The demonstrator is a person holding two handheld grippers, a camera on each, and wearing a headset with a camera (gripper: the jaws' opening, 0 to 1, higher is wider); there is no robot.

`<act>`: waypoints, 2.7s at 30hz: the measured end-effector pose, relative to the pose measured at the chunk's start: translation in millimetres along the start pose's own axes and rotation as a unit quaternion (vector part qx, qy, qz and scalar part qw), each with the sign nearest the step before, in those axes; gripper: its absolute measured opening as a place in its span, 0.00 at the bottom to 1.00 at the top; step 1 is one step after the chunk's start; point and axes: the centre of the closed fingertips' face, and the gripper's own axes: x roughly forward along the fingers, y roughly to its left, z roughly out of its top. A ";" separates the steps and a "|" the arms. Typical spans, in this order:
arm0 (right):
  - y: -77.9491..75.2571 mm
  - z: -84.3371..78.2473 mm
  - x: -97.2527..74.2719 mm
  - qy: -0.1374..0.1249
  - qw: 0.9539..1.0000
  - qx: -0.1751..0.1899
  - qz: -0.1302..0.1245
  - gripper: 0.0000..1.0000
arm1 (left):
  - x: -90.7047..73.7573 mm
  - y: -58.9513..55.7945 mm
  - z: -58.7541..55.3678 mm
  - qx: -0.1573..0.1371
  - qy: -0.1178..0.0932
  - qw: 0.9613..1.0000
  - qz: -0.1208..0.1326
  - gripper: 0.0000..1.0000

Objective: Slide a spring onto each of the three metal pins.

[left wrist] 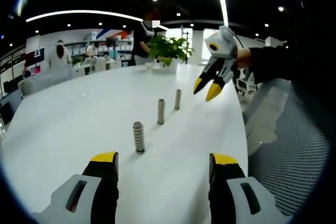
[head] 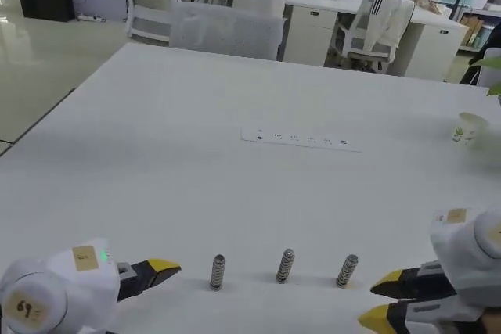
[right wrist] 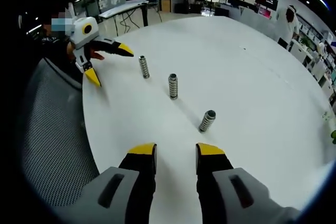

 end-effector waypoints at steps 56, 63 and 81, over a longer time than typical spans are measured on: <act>-0.1 1.7 5.2 -0.133 0.991 0.008 0.000 0.99 | 3.8 2.5 -4.7 -0.020 0.001 1.000 0.012 0.78; -0.4 1.0 5.3 -0.133 0.991 0.009 -0.001 0.99 | 4.3 2.7 -3.7 -0.021 -0.002 1.000 0.012 0.79; 1.0 0.8 4.8 -0.133 0.991 0.012 -0.002 0.99 | 4.9 2.6 -1.2 -0.021 -0.007 1.000 0.011 0.80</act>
